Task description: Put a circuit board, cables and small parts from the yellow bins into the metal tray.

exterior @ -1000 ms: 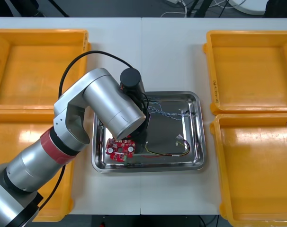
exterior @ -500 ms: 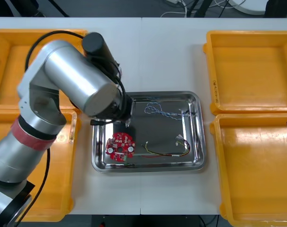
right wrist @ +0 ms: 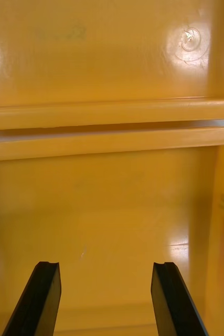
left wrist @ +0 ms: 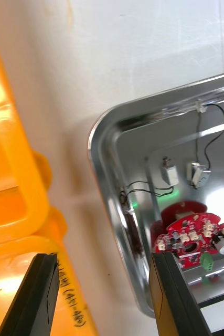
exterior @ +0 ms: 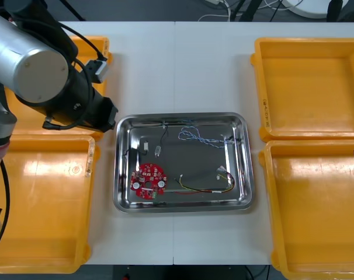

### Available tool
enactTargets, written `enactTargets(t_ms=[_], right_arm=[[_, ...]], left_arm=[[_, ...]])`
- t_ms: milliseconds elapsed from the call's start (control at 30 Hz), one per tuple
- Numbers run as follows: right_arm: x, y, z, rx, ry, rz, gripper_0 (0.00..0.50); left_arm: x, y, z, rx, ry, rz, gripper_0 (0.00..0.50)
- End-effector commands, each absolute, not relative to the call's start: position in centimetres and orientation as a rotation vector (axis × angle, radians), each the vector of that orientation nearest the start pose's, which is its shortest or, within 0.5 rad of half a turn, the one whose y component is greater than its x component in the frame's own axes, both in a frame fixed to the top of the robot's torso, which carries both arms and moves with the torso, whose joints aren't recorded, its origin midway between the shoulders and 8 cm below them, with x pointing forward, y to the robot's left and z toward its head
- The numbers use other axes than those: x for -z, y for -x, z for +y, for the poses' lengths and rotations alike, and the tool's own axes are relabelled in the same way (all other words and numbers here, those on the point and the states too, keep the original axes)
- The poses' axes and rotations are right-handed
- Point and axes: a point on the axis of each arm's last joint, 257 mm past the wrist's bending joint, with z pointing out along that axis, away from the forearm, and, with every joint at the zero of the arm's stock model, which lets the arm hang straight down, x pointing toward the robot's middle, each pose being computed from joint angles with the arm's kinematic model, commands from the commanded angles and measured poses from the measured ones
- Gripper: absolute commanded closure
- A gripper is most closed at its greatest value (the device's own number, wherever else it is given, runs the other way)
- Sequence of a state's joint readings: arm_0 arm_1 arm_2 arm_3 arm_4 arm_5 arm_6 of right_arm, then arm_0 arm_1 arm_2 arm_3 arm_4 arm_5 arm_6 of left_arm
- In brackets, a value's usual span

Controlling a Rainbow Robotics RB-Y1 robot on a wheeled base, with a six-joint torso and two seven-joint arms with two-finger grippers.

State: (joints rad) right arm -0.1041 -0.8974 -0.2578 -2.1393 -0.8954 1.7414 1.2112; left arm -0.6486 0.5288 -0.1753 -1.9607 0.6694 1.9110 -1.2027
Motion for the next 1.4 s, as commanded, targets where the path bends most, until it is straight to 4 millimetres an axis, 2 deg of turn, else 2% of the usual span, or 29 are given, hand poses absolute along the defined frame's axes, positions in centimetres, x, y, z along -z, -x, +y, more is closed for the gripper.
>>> enactTargets(t_ms=[33, 167, 400, 500, 767, 1167, 1400], right_arm=[[16.1, -38.4, -39.2, 0.023, -0.101, 2.621, 0.0], [16.1, -38.4, -39.2, 0.023, -0.101, 2.621, 0.0], [16.1, -38.4, -39.2, 0.023, -0.101, 2.621, 0.0], [16.1, -38.4, -39.2, 0.023, -0.101, 2.621, 0.0], [16.1, -38.4, -39.2, 0.023, -0.101, 2.621, 0.0], [16.1, -38.4, -39.2, 0.023, -0.101, 2.621, 0.0], [16.1, -38.4, -39.2, 0.023, -0.101, 2.621, 0.0]], left_arm=[[10.6, -47.5, 20.6, 0.054, -0.37, 2.546, 0.0], [9.5, -47.7, 22.7, 0.029, -0.348, 2.53, 0.0], [9.6, -47.2, 26.8, -0.043, -0.312, 2.541, 0.0], [9.8, -46.6, 29.2, -0.082, -0.314, 2.55, 0.0], [10.1, -44.6, 33.4, -0.101, -0.26, 2.584, 0.0], [11.3, -42.3, 37.8, -0.114, -0.161, 2.627, 0.0], [12.0, -41.3, 39.3, -0.117, -0.123, 2.647, 0.0]])
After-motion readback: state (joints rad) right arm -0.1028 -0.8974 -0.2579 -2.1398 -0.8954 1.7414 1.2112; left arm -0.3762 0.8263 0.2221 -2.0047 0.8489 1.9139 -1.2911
